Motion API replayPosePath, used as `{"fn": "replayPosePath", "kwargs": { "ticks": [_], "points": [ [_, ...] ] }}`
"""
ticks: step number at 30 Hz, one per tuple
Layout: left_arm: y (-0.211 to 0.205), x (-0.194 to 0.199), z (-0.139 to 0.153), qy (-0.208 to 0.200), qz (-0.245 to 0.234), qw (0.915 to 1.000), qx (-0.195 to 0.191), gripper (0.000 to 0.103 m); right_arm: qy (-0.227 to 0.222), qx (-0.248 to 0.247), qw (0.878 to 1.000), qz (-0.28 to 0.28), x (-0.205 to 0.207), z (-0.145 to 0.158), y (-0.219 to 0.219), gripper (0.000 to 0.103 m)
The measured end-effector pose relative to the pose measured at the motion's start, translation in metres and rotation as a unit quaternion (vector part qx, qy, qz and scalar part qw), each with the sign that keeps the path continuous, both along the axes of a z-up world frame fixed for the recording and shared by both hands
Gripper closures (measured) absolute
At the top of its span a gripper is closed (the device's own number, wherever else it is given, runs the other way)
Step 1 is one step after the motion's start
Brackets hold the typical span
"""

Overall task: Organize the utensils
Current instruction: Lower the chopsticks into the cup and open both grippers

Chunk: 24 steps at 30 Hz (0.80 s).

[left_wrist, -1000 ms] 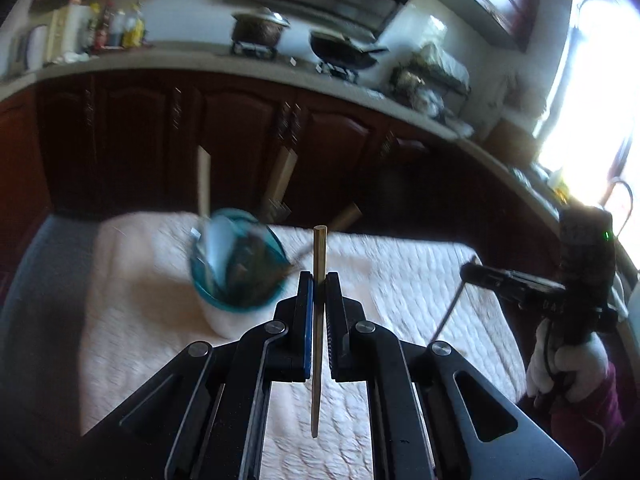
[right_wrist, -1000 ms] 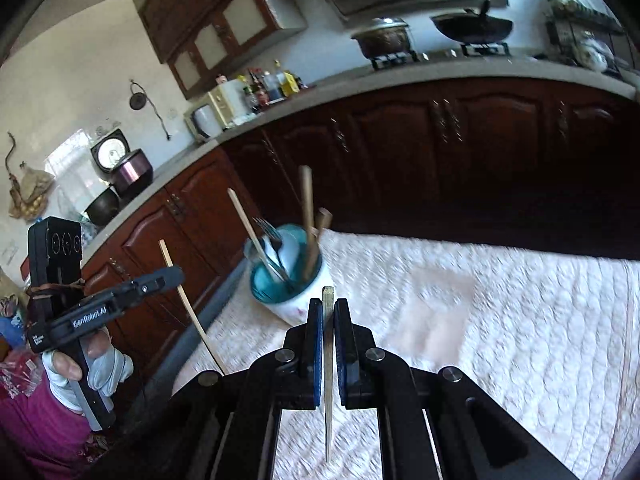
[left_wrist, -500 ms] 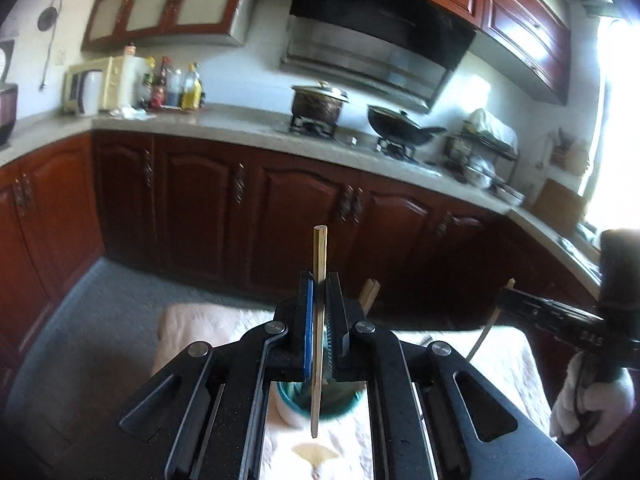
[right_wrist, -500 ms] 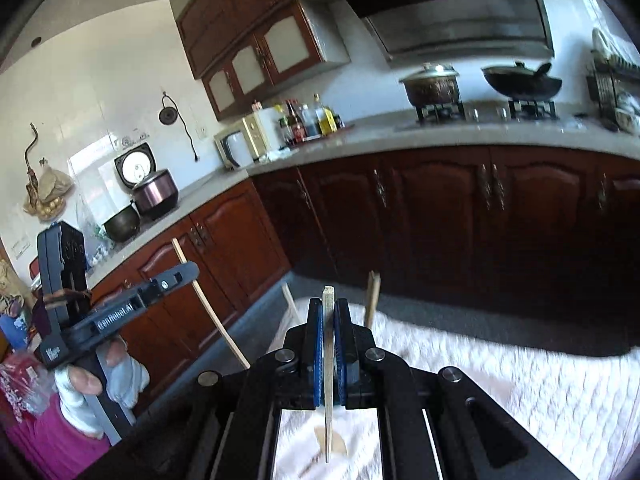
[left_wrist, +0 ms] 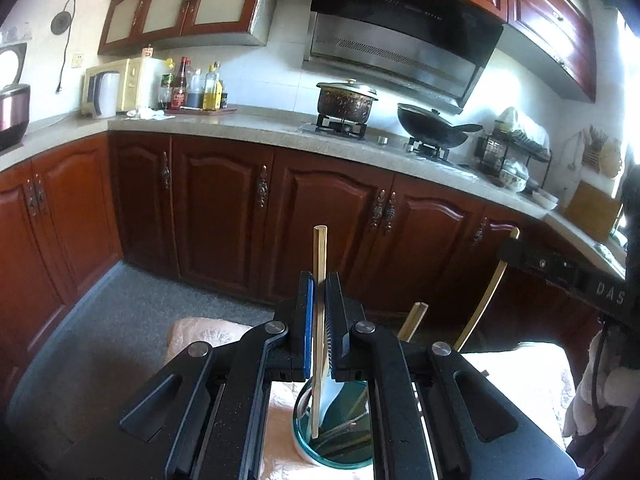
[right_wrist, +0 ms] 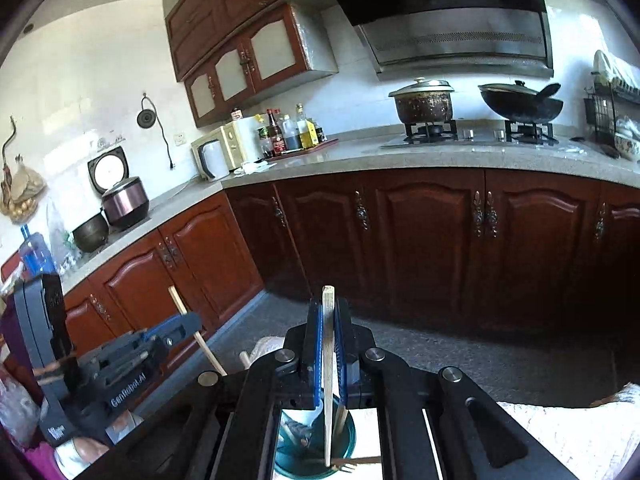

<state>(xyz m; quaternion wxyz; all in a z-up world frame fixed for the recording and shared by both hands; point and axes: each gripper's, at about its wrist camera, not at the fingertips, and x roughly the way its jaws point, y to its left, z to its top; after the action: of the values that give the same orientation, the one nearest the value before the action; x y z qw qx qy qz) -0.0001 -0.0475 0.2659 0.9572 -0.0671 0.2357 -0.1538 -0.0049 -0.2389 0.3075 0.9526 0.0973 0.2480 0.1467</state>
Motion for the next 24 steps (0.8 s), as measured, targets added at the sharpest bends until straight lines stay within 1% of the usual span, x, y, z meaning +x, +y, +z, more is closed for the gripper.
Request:
{"fn": "replayPosePath", "kwargs": {
  "ticks": [5,8,18,24],
  "points": [
    [-0.006,0.005,-0.008,-0.001,0.001,0.9999,0.01,0.099,-0.003,0.007,1.0,-0.004,0.012,0.0,-0.003,0.098],
    [-0.009,0.005,-0.015,0.003,-0.001,0.9999,0.014,0.099,0.0,-0.005,1.0,-0.009,0.016,-0.007,0.001,0.098],
    [-0.015,0.006,-0.039,0.034,-0.01,0.9991,0.022,0.099,0.073,-0.012,0.997,0.005,0.026,-0.06,0.007,0.098],
    [-0.014,0.006,-0.053,0.058,-0.01,0.998,0.021,0.099,0.102,-0.02,0.994,0.012,0.026,-0.078,0.011,0.098]
  ]
}}
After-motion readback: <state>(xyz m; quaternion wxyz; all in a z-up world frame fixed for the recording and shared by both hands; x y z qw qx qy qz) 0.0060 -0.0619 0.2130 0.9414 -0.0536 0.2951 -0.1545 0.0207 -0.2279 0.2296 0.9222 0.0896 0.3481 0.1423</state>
